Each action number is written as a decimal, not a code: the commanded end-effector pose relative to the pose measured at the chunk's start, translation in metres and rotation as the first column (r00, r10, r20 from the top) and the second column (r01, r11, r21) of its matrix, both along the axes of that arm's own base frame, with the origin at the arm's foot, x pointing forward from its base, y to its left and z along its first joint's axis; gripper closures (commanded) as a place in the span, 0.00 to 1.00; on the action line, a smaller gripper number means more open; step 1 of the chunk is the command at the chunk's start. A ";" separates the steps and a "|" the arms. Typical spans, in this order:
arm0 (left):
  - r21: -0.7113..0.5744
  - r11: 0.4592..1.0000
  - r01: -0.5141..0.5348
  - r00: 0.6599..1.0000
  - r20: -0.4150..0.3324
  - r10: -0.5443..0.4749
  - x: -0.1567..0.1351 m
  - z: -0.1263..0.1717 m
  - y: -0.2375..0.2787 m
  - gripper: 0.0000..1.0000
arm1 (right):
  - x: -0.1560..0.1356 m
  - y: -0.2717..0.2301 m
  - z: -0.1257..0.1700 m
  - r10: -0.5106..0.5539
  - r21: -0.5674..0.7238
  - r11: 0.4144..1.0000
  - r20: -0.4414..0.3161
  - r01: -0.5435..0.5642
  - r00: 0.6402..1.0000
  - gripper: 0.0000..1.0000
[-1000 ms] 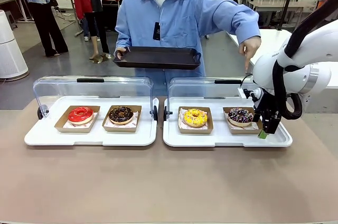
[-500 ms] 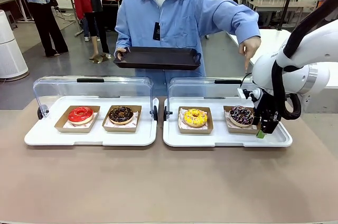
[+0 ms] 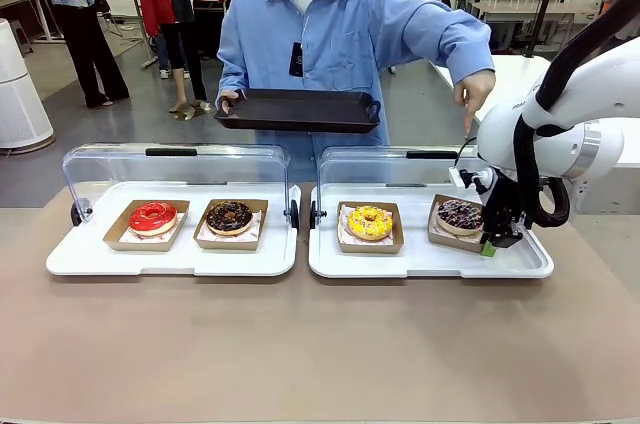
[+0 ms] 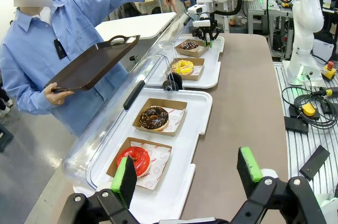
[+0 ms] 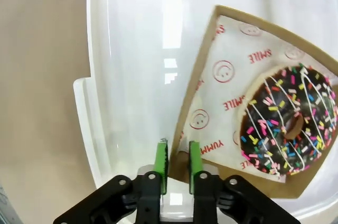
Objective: Provide the desired donut to the person.
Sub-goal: Pick up and lift the Paper togo box containing the Donut pointed at by the person.
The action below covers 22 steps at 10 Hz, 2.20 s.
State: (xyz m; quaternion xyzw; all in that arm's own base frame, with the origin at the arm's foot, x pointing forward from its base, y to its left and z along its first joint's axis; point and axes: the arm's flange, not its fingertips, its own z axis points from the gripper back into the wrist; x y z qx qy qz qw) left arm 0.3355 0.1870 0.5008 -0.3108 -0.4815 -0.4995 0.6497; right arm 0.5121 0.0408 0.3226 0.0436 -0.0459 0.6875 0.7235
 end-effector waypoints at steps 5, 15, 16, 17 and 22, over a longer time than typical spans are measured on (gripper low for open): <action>-0.012 1.000 0.001 1.000 0.013 -0.001 -0.001 0.001 0.001 0.00 | 0.003 -0.001 -0.009 0.042 -0.004 0.999 -0.007 -0.043 0.999 1.00; -0.012 1.000 0.001 1.000 0.013 -0.001 -0.001 0.001 0.001 0.00 | -0.183 0.081 0.169 0.050 -0.142 0.988 -0.074 -0.060 0.996 1.00; -0.012 1.000 0.001 1.000 0.013 -0.001 -0.001 0.001 0.001 0.00 | -0.196 0.082 0.189 0.066 -0.138 0.988 -0.058 -0.074 0.996 1.00; -0.012 1.000 0.001 1.000 0.013 -0.001 -0.001 0.001 0.001 0.00 | -0.200 0.084 0.207 0.085 -0.151 0.984 -0.047 -0.091 0.995 1.00; -0.012 1.000 0.001 1.000 0.013 -0.001 -0.001 0.001 0.001 0.00 | -0.170 0.094 0.291 0.190 -0.132 0.972 -0.040 -0.194 0.981 1.00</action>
